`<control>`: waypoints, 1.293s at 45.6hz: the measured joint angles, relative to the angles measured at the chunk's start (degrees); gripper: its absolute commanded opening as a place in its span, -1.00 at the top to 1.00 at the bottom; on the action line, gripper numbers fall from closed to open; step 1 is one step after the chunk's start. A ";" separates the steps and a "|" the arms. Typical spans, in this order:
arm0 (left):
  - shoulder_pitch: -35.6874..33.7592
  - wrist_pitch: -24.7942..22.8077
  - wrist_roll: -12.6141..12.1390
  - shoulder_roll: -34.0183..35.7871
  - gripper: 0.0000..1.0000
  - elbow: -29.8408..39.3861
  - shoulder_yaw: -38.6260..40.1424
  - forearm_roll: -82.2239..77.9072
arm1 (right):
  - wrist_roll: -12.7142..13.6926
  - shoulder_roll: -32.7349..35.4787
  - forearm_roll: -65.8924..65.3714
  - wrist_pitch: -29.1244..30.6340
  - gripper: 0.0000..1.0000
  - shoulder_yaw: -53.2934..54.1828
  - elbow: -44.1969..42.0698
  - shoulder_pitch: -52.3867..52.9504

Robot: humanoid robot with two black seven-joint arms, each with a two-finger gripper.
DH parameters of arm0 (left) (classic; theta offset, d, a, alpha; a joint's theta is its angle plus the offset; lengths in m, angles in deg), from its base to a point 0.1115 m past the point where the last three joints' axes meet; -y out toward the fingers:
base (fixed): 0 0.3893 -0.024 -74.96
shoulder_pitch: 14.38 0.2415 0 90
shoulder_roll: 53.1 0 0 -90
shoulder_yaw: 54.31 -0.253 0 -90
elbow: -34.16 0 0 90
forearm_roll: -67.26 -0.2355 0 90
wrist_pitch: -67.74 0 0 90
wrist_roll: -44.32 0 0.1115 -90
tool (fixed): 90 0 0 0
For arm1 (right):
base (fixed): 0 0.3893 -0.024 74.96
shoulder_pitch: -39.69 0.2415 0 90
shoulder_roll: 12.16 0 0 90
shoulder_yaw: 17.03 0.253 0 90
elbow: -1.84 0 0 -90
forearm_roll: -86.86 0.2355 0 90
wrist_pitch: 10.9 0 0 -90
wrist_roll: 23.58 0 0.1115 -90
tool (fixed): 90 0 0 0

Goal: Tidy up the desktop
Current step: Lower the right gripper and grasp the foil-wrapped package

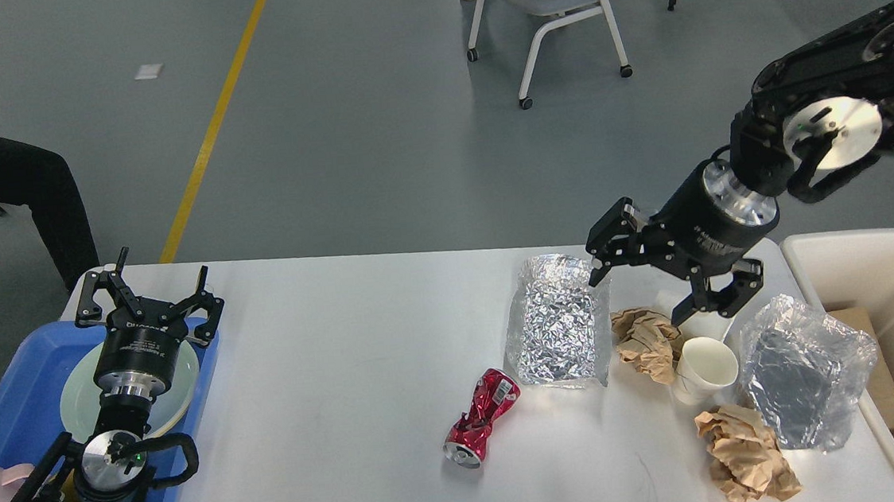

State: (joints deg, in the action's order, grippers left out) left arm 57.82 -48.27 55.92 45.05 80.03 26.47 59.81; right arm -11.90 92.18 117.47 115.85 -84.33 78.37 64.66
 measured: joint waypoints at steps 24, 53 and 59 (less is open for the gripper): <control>0.04 0.00 0.00 -0.05 -0.93 0.00 0.00 -0.02 | 0.71 -5.07 17.10 -32.12 -0.95 17.11 -9.20 -28.20; 0.04 0.00 0.00 -0.02 -0.93 0.00 0.00 -0.01 | 0.72 -12.09 16.75 -37.59 -0.63 27.84 -30.99 -47.72; 0.04 0.00 0.00 0.00 -0.93 0.00 0.00 -0.01 | 0.72 -12.53 16.59 -37.64 -0.32 28.69 -32.09 -48.87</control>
State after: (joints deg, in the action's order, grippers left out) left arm 57.86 -48.27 55.92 45.05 80.03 26.47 59.80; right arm -11.18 79.65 134.06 78.22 -55.64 46.28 15.79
